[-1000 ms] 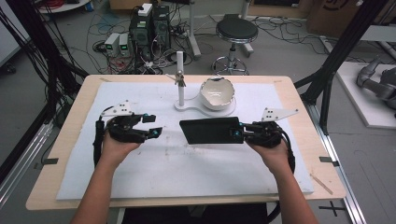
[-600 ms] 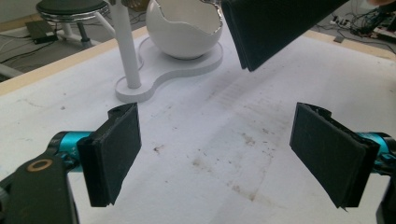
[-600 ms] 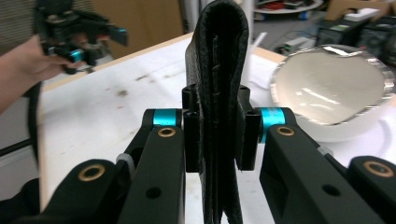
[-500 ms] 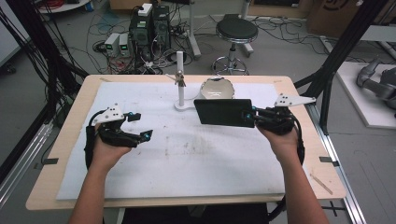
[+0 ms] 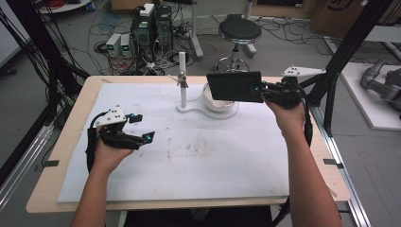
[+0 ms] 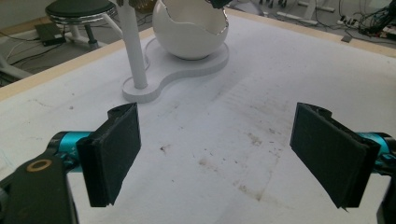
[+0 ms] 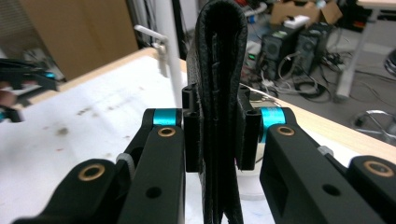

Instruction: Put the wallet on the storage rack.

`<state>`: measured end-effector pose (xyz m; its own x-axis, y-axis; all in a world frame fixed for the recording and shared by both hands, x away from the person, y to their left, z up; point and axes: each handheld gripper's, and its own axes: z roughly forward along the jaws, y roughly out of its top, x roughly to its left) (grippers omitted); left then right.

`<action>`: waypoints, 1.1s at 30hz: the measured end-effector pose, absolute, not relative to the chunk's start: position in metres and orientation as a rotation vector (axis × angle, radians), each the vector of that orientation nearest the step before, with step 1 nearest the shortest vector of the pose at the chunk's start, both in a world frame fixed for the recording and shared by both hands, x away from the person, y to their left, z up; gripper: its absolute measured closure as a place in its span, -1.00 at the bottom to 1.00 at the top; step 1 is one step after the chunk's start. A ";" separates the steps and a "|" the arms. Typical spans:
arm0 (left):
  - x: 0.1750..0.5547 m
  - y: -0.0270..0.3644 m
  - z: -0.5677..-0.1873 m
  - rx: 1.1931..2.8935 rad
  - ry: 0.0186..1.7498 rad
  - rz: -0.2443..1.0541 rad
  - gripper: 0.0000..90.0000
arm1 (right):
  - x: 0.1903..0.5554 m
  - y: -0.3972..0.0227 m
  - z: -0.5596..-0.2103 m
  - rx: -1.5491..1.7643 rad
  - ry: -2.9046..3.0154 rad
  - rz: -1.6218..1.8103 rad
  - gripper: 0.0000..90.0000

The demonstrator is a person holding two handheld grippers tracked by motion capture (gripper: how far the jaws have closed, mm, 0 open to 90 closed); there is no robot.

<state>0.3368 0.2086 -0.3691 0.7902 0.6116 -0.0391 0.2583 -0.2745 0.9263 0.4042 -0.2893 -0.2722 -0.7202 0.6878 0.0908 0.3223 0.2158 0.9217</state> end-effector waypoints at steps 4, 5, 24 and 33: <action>0.337 0.208 -0.370 1.869 0.665 0.395 -0.64 | 0.419 -0.285 -0.273 0.986 2.161 1.436 0.74; 0.337 0.208 -0.370 1.869 0.665 0.395 -0.64 | 0.422 -0.284 -0.274 0.995 2.163 1.430 0.74; 0.336 0.207 -0.372 1.880 0.656 0.386 -0.64 | 0.472 -0.263 -0.315 1.140 2.227 1.272 0.62; 0.336 0.206 -0.374 1.895 0.651 0.375 -0.64 | 0.473 -0.274 -0.321 1.241 2.078 1.156 0.00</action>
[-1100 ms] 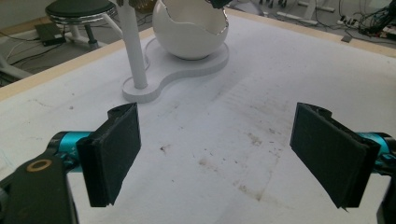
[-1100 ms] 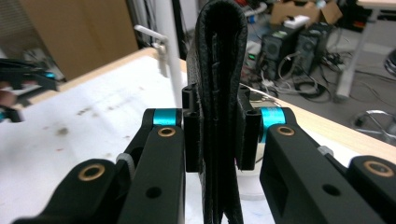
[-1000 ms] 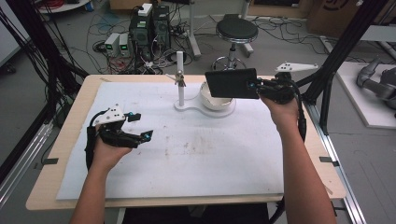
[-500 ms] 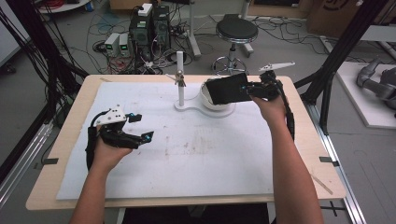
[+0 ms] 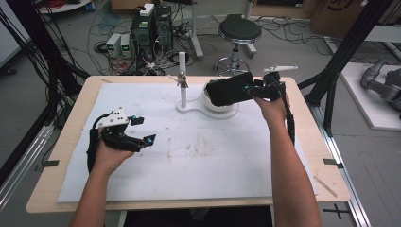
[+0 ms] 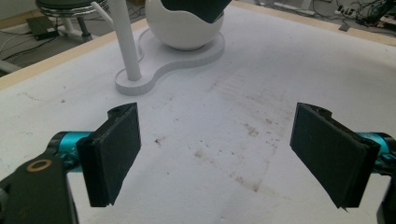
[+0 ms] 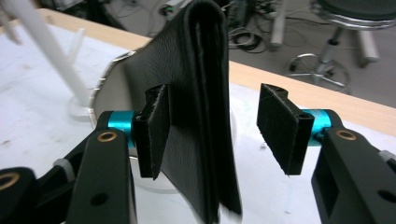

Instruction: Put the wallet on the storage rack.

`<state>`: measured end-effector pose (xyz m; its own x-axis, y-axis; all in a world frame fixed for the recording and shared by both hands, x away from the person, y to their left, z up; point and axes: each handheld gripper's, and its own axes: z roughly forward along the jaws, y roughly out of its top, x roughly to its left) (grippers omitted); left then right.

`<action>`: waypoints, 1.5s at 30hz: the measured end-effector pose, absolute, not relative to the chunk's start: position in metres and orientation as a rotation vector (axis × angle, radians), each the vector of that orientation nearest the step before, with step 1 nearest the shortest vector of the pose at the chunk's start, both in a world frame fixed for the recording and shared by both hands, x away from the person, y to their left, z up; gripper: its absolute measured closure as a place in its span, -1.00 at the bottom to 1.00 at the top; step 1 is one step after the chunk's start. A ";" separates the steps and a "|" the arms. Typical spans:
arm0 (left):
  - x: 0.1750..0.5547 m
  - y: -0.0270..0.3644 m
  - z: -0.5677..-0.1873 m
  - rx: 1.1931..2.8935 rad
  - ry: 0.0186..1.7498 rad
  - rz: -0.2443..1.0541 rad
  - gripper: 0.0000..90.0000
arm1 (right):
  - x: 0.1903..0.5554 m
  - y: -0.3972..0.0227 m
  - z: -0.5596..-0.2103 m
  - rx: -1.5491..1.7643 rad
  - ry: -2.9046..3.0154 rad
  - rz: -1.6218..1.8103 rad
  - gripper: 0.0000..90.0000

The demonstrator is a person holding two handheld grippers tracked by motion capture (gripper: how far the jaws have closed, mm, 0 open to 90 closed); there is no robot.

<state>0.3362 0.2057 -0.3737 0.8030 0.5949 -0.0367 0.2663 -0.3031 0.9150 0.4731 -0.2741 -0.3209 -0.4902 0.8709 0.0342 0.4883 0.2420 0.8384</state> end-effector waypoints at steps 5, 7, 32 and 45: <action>0.336 0.204 -0.374 1.896 0.648 0.378 -0.64 | 0.474 -0.284 -0.326 1.300 2.061 1.095 -0.05; 0.336 0.205 -0.374 1.896 0.650 0.378 -0.64 | 0.474 -0.285 -0.325 1.293 2.060 1.107 -0.05; 0.339 0.203 -0.370 1.870 0.655 0.339 -0.62 | 0.388 -0.299 -0.304 1.044 2.055 1.377 -0.50; 0.343 0.198 -0.374 1.863 0.651 0.308 -0.62 | 0.348 -0.315 -0.350 1.016 2.032 1.467 -0.57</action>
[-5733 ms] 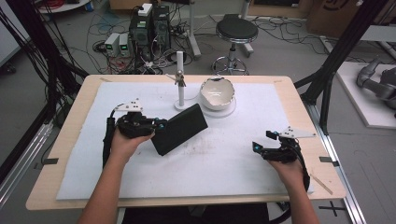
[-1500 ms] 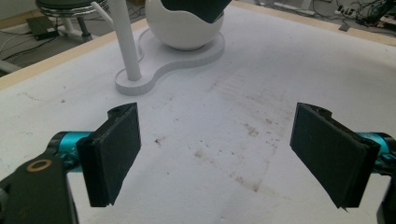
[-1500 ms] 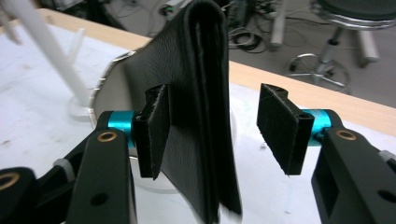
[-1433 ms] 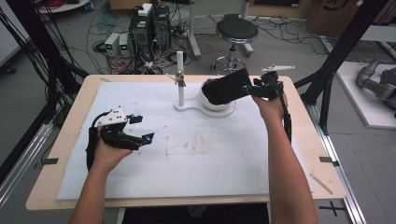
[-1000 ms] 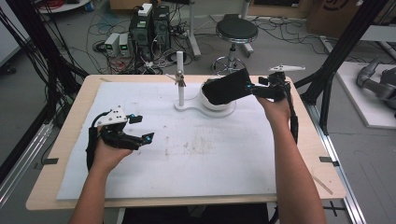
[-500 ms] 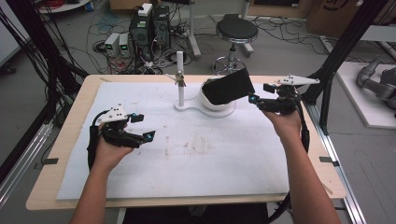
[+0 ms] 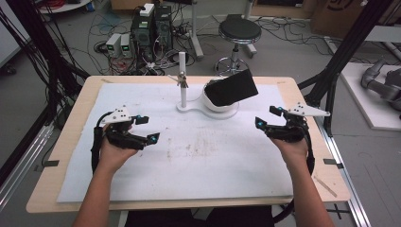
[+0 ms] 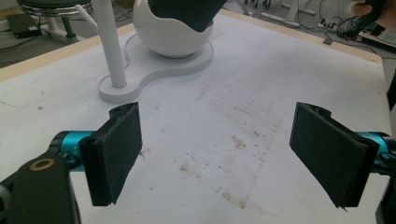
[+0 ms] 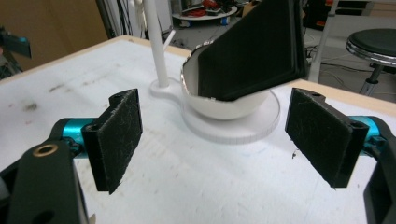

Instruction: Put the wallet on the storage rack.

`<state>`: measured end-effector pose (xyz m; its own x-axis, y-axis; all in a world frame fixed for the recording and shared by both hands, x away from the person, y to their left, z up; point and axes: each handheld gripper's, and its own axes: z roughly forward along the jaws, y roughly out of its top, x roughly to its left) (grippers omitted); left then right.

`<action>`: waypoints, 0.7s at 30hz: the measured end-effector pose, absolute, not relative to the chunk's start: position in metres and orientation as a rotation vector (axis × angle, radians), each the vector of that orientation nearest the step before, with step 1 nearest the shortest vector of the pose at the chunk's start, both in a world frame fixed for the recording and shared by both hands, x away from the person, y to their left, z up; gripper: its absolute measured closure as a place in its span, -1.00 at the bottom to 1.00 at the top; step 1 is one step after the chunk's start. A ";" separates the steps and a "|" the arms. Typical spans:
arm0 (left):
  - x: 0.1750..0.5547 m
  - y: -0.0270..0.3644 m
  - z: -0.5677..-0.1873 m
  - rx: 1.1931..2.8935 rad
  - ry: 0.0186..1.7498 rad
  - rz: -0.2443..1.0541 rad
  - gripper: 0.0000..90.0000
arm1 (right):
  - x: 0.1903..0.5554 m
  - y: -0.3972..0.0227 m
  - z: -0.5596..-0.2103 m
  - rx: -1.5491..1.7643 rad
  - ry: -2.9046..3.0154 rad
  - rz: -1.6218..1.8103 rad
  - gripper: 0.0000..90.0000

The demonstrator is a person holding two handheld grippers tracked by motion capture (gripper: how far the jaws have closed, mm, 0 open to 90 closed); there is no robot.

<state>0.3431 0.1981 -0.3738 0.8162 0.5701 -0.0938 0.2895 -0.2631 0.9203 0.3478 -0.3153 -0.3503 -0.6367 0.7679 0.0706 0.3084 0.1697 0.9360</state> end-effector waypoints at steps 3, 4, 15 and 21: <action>0.344 0.195 -0.377 1.877 0.655 0.309 -0.62 | 0.342 -0.317 -0.360 1.024 2.032 1.473 -0.57; 0.344 0.194 -0.378 1.884 0.655 0.310 -0.62 | 0.341 -0.317 -0.363 1.028 2.031 1.473 -0.57; 0.344 0.194 -0.380 1.883 0.662 0.306 -0.62 | 0.339 -0.318 -0.380 1.046 2.039 1.462 -0.57; 0.343 0.194 -0.381 1.888 0.668 0.300 -0.62 | 0.341 -0.317 -0.382 1.056 2.063 1.451 -0.57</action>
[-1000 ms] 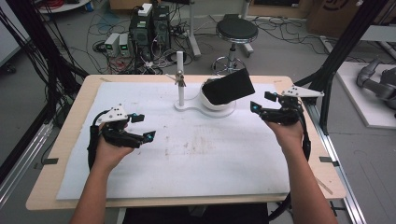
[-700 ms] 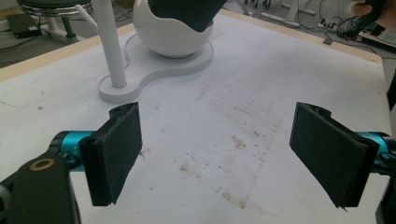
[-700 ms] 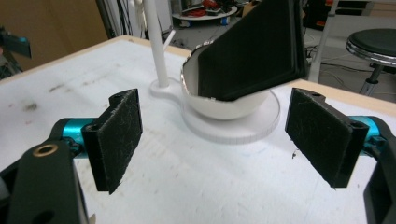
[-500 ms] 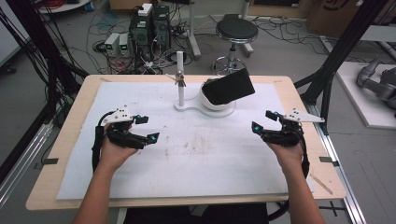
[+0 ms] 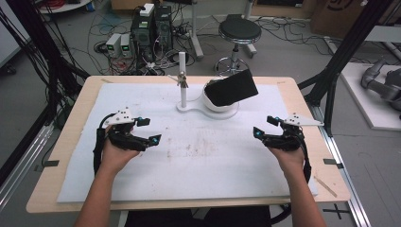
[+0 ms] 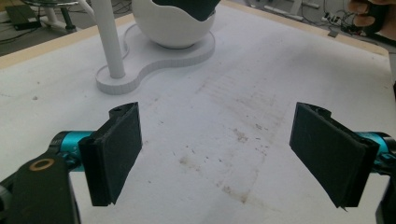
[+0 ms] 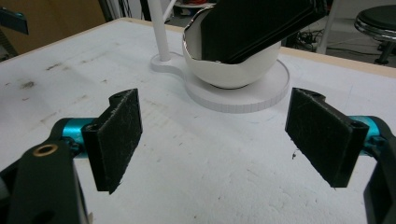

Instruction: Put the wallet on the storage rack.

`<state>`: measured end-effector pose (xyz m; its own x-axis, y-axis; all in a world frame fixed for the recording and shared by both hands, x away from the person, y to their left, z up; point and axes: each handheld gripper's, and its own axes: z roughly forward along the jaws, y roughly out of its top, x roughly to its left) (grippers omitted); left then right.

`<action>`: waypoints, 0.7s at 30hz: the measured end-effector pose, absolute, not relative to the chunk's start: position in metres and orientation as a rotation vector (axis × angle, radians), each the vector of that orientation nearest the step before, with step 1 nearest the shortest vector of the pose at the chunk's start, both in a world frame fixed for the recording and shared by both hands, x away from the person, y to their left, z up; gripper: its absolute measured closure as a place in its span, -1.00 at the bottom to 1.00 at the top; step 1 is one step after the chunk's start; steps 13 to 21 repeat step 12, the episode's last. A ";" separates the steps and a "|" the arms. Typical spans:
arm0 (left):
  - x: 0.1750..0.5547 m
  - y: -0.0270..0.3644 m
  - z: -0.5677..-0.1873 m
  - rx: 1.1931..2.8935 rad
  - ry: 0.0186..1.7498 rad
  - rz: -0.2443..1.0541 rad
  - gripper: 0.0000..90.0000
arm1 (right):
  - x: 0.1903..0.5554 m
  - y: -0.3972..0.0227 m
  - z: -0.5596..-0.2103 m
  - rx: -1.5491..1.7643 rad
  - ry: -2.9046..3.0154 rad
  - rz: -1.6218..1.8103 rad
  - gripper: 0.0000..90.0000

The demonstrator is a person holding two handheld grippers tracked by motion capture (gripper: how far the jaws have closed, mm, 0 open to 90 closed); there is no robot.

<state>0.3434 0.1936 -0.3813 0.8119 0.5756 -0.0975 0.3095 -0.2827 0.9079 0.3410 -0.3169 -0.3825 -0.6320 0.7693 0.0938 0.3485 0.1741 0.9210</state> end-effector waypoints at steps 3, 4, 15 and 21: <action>0.342 0.192 -0.382 1.898 0.665 0.298 -0.62 | 0.341 -0.317 -0.383 1.054 2.064 1.453 -0.57; 0.342 0.192 -0.382 1.899 0.663 0.298 -0.62 | 0.341 -0.317 -0.383 1.056 2.065 1.452 -0.57; 0.343 0.195 -0.382 1.887 0.670 0.301 -0.62 | 0.343 -0.317 -0.384 1.067 2.078 1.456 -0.57; 0.343 0.195 -0.382 1.887 0.670 0.301 -0.62 | 0.343 -0.317 -0.384 1.067 2.078 1.456 -0.57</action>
